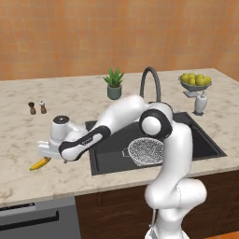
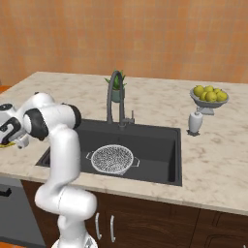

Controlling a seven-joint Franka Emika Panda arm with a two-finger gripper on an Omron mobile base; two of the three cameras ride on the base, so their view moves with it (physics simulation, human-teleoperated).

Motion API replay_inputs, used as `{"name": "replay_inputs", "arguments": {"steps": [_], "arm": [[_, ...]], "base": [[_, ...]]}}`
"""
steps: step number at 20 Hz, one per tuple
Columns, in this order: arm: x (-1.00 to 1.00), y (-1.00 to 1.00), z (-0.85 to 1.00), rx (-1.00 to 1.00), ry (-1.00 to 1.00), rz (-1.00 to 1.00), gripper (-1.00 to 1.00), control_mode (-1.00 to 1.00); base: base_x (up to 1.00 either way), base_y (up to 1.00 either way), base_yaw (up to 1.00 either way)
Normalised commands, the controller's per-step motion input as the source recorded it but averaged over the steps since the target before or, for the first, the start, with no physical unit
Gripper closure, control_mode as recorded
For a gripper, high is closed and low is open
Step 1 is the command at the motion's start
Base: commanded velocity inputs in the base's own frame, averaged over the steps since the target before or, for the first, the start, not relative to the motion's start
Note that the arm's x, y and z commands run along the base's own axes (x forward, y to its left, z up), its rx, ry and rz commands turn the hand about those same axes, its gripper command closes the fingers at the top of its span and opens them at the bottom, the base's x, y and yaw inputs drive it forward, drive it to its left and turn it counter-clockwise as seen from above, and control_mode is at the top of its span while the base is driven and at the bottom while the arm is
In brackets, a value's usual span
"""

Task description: Put the colander in the sink, put the banana in the colander, and turn on the sink faucet and pour water over the colander.

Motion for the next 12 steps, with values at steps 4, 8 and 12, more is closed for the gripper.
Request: {"name": "replay_inputs", "arguments": {"steps": [4,8,12], "arm": [[0.16,0.43,0.12,-0.01,-0.03,0.00,-1.00,-1.00],[0.16,0.09,-0.01,0.00,-0.01,0.00,-1.00,-1.00],[0.20,0.00,-0.48,-0.04,0.08,-0.03,-1.00,-1.00]], "base": [[0.00,0.00,0.00],[0.00,0.00,0.00],[0.00,0.00,0.00]]}}
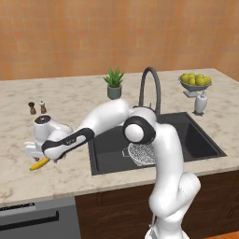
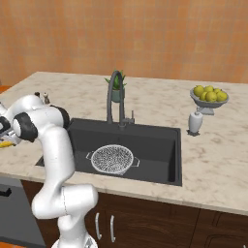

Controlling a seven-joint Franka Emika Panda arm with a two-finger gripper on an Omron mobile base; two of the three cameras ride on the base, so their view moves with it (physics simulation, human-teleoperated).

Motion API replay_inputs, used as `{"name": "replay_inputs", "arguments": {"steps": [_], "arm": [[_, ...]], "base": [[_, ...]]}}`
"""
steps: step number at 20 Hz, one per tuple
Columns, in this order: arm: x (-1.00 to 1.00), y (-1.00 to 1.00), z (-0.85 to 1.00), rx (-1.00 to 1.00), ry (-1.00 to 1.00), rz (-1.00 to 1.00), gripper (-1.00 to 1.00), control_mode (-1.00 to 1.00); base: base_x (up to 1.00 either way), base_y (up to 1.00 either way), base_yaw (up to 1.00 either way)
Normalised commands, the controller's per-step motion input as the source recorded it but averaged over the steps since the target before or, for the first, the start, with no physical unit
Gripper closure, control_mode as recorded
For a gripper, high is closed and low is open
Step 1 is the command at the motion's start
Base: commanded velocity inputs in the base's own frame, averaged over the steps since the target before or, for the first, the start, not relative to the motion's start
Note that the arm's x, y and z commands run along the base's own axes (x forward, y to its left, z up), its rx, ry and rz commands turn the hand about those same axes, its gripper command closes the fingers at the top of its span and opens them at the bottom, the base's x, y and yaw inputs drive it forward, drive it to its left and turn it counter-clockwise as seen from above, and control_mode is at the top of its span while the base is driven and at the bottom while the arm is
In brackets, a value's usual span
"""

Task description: Put the colander in the sink, put the banana in the colander, and turn on the sink faucet and pour water over the colander.

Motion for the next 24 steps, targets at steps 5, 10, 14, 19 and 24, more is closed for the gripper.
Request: {"name": "replay_inputs", "arguments": {"steps": [5,10,14,19,24], "arm": [[0.39,0.00,-0.29,-0.01,0.02,-0.05,-1.00,-1.00],[0.43,0.11,-0.15,0.00,0.00,-0.04,-1.00,-1.00],[0.34,0.11,-0.49,-0.06,0.05,-0.05,-1.00,-1.00],[0.11,0.22,-0.63,-0.12,0.12,-0.06,1.00,-1.00],[-0.18,-0.02,-0.44,-0.03,0.03,-0.10,1.00,-1.00]], "base": [[0.00,0.00,0.00],[0.00,0.00,0.00],[0.00,0.00,0.00],[0.00,0.00,0.00],[0.00,0.00,0.00]]}}
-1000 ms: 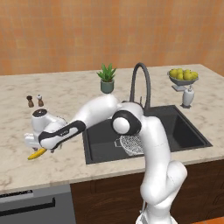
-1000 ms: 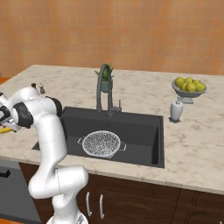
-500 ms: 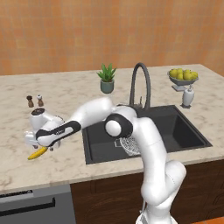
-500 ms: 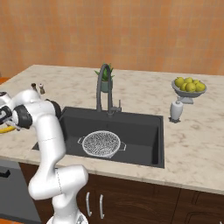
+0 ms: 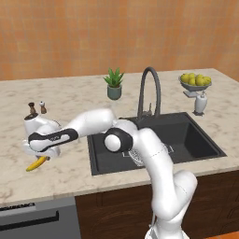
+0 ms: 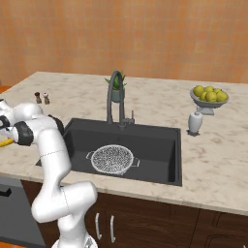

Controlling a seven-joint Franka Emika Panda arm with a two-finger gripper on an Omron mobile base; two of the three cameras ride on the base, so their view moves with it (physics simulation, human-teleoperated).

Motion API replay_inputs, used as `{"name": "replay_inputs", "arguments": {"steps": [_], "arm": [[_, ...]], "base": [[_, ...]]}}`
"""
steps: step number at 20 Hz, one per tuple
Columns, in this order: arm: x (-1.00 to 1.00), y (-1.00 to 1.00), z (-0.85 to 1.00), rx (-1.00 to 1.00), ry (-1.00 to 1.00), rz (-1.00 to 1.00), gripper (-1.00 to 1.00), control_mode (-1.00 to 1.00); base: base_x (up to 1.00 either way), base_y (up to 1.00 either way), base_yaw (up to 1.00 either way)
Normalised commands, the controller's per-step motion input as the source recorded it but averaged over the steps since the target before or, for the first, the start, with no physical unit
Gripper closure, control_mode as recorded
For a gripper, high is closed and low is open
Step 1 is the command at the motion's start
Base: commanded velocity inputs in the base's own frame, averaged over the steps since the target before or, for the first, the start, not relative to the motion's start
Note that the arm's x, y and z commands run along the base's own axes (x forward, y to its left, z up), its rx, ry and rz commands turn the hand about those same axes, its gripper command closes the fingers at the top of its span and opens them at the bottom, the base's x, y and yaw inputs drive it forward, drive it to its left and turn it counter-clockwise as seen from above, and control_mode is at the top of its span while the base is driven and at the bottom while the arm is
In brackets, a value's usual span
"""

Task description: Put the colander in the sink, put the banana in the colander, and turn on the sink faucet and pour water over the colander.

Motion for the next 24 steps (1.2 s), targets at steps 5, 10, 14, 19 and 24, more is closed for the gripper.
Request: {"name": "replay_inputs", "arguments": {"steps": [5,10,14,19,24], "arm": [[-0.38,-0.50,-0.31,0.00,-0.01,-0.20,1.00,-1.00],[-0.63,-1.00,-0.09,0.08,-0.10,-0.22,1.00,-1.00],[-0.63,-1.00,0.01,0.15,-0.10,-0.21,1.00,-1.00],[-0.64,-1.00,0.35,0.15,-0.13,-0.20,1.00,-1.00],[-0.56,-1.00,0.59,0.16,-0.19,-0.18,1.00,-1.00]], "base": [[0.00,0.00,0.00],[0.00,0.00,0.00],[0.00,0.00,0.00],[0.00,0.00,0.00],[0.00,0.00,0.00]]}}
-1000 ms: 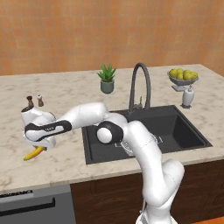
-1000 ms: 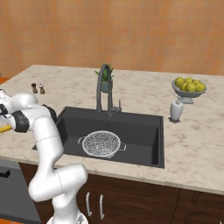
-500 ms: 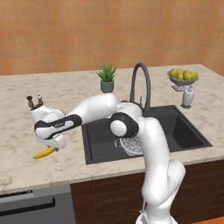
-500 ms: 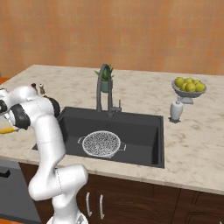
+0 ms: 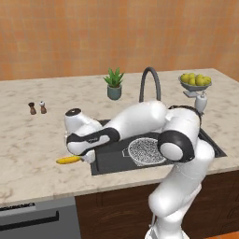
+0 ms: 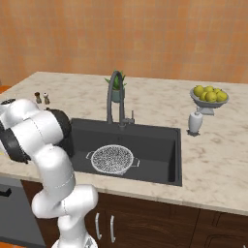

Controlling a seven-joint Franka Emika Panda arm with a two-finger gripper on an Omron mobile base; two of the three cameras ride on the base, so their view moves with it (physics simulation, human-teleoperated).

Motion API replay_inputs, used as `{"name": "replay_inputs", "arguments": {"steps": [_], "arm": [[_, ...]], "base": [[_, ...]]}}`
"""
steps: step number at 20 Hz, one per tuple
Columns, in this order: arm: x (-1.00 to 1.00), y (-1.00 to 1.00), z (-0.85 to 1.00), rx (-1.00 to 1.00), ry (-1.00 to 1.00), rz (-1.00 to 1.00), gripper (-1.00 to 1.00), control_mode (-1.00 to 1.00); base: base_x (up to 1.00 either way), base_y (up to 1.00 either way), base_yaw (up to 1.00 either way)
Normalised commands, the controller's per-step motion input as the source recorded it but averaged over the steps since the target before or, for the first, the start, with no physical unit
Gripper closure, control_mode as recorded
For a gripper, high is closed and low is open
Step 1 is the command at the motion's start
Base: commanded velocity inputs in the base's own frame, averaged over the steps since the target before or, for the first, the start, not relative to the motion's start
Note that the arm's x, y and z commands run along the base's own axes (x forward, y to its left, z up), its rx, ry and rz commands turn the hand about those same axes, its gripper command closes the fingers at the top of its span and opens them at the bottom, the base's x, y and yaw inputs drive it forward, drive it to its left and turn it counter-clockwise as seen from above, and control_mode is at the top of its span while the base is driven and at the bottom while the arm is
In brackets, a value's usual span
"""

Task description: Put the colander in the sink, put the banana in the colander, and turn on the sink faucet and pour water over the colander.

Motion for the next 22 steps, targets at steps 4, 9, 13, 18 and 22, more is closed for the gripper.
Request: {"name": "replay_inputs", "arguments": {"steps": [4,9,13,18,22], "arm": [[-0.59,-1.00,0.72,0.17,-0.12,-0.20,1.00,-1.00],[-0.58,-1.00,0.96,0.15,0.00,-0.26,1.00,-1.00],[-0.47,-1.00,0.89,0.10,0.10,-0.26,1.00,-1.00],[-0.16,-1.00,0.60,0.00,0.26,-0.20,1.00,-1.00],[0.00,-0.96,0.34,-0.05,0.30,-0.09,1.00,-1.00]], "base": [[0.00,0.00,0.00],[0.00,0.00,0.00],[0.00,0.00,0.00],[0.00,0.00,0.00],[0.00,0.00,0.00]]}}
